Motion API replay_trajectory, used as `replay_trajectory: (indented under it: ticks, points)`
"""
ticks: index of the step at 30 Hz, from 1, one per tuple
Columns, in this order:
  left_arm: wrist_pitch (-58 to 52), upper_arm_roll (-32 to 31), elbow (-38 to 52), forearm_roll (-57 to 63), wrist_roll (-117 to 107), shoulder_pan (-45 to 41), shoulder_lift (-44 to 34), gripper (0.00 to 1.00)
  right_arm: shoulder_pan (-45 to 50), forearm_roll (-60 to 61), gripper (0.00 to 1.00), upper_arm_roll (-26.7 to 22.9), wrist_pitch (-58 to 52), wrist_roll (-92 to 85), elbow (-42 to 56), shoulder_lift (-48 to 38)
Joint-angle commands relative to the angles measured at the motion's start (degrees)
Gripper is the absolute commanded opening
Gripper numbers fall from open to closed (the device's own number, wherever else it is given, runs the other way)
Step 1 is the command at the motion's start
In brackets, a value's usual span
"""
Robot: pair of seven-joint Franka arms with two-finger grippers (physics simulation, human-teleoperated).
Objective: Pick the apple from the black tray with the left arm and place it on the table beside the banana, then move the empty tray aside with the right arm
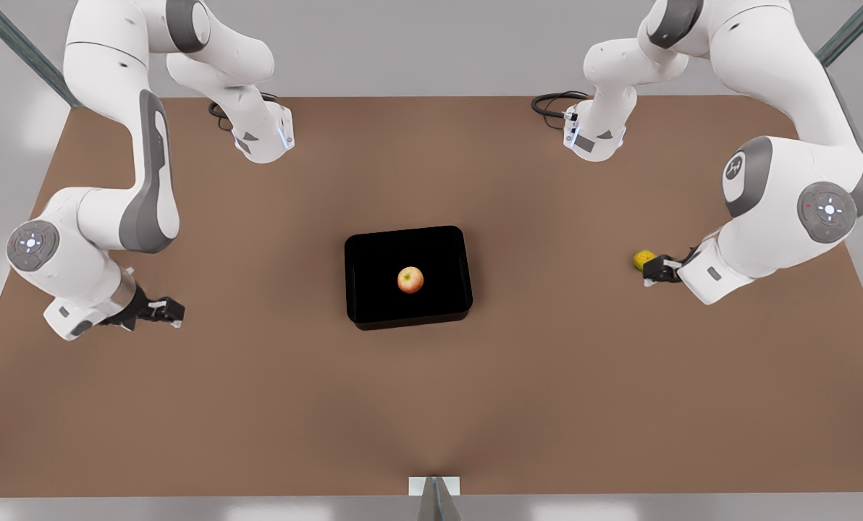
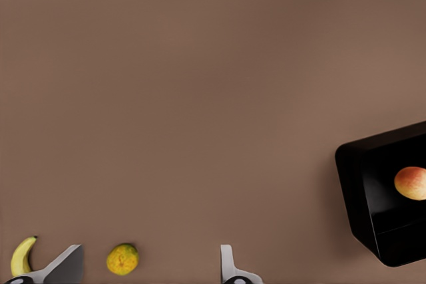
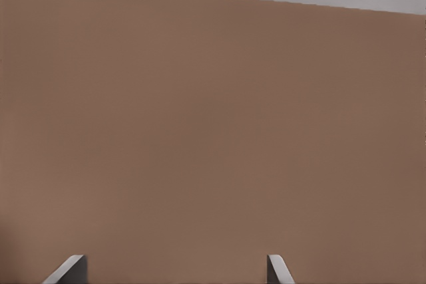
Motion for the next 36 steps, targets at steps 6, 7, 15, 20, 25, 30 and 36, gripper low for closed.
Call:
replay_trajectory:
  ticks: [6, 7, 15, 20, 25, 30, 36]
  points:
    - [-1.6, -0.2, -1.1, -3.4, 14.1, 2.6, 0.1, 1.0, 0.0, 0.0, 1.0, 0.1, 5.1, -5.6, 0.1, 0.1]
    - [-1.6, -0.2, -1.0, -0.6, 0.5, -3.7, -0.2, 1.0, 0.0, 0.0, 1.0, 0.1, 5.1, -5.6, 0.1, 0.1]
    - [16.9, -0.2, -15.4, 2.7, -55.1, -35.2, 1.5, 1.0, 0.2, -0.1, 1.0, 0.1, 5.1, -5.6, 0.1, 0.3]
    - [41.2, -0.2, -33.8, 7.2, -68.1, -39.5, -2.6, 1.0, 0.4, -0.2, 1.0, 0.2, 5.0, -5.6, 0.1, 0.3]
    - [43.4, -0.1, -27.8, 12.0, -77.4, -43.0, 4.9, 1.0, 0.5, -0.2, 1.0, 0.2, 5.0, -5.6, 0.1, 0.4]
    - [41.9, 1.7, -17.8, 12.2, -79.6, -42.8, 14.8, 1.0, 0.5, -0.2, 1.0, 0.2, 5.0, -5.6, 0.1, 0.5]
    - [45.8, 2.0, -15.2, 19.5, -83.3, -44.5, 21.0, 1.0, 0.5, -0.2, 1.0, 0.2, 4.9, -5.6, 0.4, 0.7]
